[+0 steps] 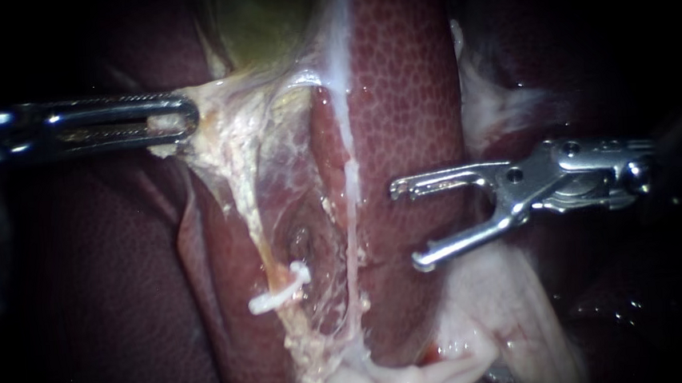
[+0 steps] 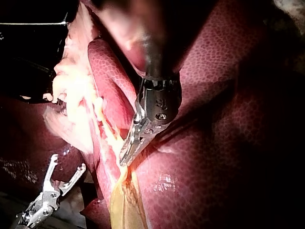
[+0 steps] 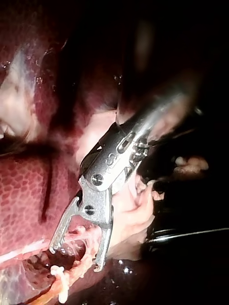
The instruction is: Going back first clip left tube
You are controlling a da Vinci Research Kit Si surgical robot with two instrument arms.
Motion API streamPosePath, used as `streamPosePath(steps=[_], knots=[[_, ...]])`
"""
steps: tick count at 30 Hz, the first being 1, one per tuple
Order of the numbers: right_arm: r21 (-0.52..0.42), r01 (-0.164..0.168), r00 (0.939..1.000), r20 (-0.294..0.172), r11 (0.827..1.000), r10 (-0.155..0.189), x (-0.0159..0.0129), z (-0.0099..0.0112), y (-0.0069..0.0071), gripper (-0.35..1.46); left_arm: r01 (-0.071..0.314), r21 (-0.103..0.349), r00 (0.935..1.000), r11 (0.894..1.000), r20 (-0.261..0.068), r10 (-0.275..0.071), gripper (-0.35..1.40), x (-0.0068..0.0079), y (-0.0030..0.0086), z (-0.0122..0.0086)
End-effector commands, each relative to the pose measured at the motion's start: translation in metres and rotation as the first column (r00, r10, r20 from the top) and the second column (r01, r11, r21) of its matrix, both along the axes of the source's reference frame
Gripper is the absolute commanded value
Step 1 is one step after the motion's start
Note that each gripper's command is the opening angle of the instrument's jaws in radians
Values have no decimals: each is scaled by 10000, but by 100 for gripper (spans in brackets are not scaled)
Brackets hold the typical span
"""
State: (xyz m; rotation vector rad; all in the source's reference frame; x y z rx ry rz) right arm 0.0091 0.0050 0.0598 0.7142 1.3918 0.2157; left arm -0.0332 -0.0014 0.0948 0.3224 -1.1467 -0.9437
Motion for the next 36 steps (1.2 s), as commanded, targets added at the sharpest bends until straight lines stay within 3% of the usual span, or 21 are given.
streamPosePath(steps=[1,13,19,29,36], knots=[[-142,6,10000,3,9999,-6,-1,-1,2,60,-2,-3,10000,10000,1,2,-35,0,0,0],[-319,-56,10000,80,9995,59,-11,-10,7,60,15,-13,10000,10000,-11,-15,-35,-4,0,2],[-327,-47,10000,82,9995,50,-13,-10,6,60,22,-80,10000,10000,11,-21,-35,-12,-3,16],[-338,-46,10000,76,9994,48,-13,-12,4,60,-345,-50,9993,9994,-155,344,-35,-46,-13,55],[-342,-48,10000,70,9994,50,-13,-14,3,60,-585,-18,9981,9983,-212,584,-35,-68,-23,69]])
